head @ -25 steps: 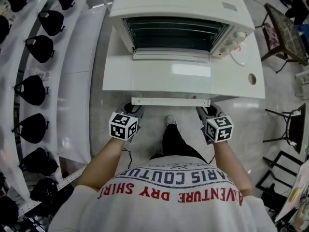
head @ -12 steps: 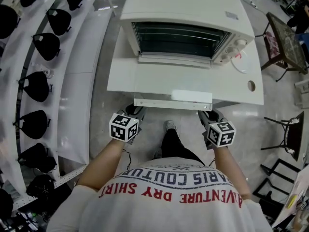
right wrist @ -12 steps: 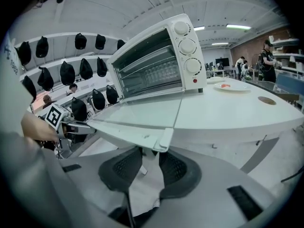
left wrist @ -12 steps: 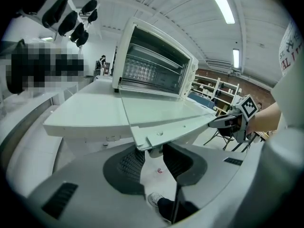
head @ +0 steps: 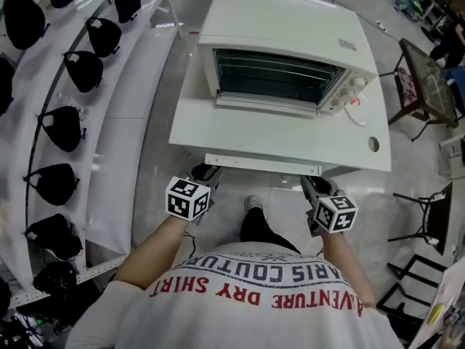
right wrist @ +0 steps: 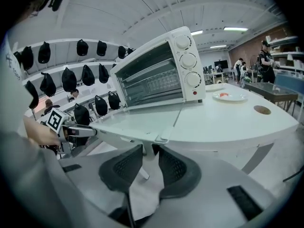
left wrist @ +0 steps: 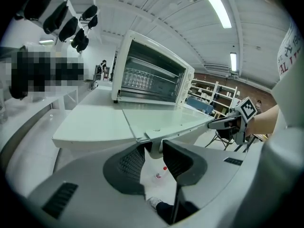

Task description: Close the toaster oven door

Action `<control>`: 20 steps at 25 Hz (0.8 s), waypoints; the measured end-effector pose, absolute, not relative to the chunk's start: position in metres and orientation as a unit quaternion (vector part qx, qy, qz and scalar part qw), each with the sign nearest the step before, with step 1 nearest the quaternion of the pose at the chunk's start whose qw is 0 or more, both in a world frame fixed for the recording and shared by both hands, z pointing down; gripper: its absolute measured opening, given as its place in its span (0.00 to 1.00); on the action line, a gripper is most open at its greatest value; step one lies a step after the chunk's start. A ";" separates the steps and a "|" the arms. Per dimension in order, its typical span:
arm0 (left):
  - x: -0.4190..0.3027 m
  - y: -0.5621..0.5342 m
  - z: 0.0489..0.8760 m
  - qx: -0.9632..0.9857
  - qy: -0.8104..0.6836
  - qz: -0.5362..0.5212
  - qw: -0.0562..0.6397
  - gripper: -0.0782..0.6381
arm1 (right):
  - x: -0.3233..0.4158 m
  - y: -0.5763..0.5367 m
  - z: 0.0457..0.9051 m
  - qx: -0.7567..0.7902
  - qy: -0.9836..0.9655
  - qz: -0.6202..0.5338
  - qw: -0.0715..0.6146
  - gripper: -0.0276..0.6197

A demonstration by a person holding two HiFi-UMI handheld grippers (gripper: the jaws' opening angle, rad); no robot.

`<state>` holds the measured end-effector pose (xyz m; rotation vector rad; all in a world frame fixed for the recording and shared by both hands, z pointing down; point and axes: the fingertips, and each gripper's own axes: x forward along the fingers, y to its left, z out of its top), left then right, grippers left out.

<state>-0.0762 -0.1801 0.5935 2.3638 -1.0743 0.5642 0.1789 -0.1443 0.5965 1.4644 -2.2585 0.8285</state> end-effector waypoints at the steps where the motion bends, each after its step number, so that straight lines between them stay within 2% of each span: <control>1: -0.076 -0.180 0.590 0.864 -0.394 0.203 0.240 0.30 | 0.179 -0.144 0.593 0.514 -0.792 0.289 0.160 0.22; 14: -0.078 -0.185 0.548 0.863 -0.405 0.164 0.251 0.30 | 0.179 -0.147 0.551 0.523 -0.801 0.265 0.121 0.22; 20: -0.079 -0.191 0.524 0.865 -0.417 0.161 0.227 0.28 | 0.180 -0.151 0.530 0.527 -0.805 0.252 0.104 0.22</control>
